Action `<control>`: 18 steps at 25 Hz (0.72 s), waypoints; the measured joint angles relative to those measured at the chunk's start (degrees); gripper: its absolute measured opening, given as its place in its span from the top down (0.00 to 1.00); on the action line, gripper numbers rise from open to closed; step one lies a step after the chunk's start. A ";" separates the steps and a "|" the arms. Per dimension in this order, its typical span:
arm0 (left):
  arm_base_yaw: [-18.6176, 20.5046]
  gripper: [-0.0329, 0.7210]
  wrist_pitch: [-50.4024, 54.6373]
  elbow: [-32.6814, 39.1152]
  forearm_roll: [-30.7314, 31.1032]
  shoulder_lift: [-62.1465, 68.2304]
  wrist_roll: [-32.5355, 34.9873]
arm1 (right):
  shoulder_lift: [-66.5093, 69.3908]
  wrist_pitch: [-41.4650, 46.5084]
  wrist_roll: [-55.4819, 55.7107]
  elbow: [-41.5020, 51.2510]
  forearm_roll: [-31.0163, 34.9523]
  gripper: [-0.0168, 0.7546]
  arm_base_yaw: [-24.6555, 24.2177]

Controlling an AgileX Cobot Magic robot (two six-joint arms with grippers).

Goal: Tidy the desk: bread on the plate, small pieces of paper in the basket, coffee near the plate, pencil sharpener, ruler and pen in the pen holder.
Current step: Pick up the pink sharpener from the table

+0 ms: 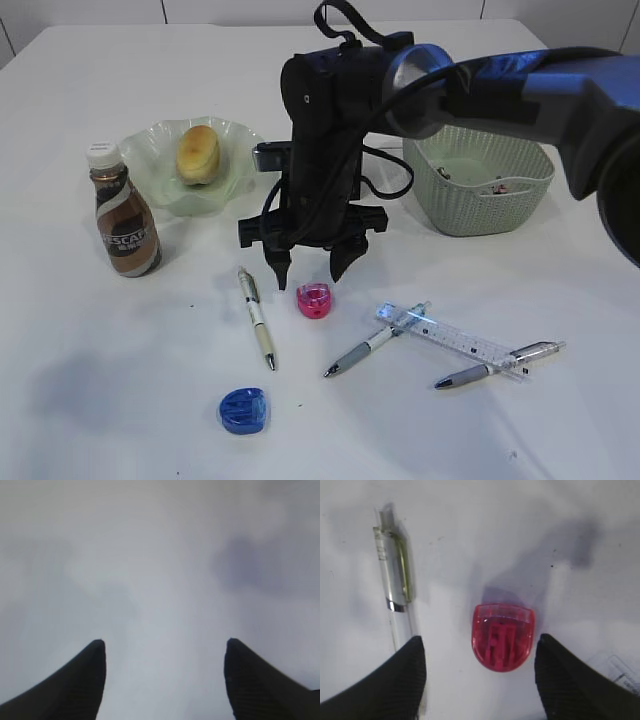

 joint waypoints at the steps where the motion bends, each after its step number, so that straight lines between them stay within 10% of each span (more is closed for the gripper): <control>1: 0.00 0.27 0.09 0.00 0.25 0.00 0.00 | 0.61 1.44 0.27 -1.07 -1.13 0.29 0.10; 18: 0.00 0.27 -0.08 0.00 0.46 0.00 0.00 | 4.09 4.58 0.76 -3.70 -2.14 0.29 0.10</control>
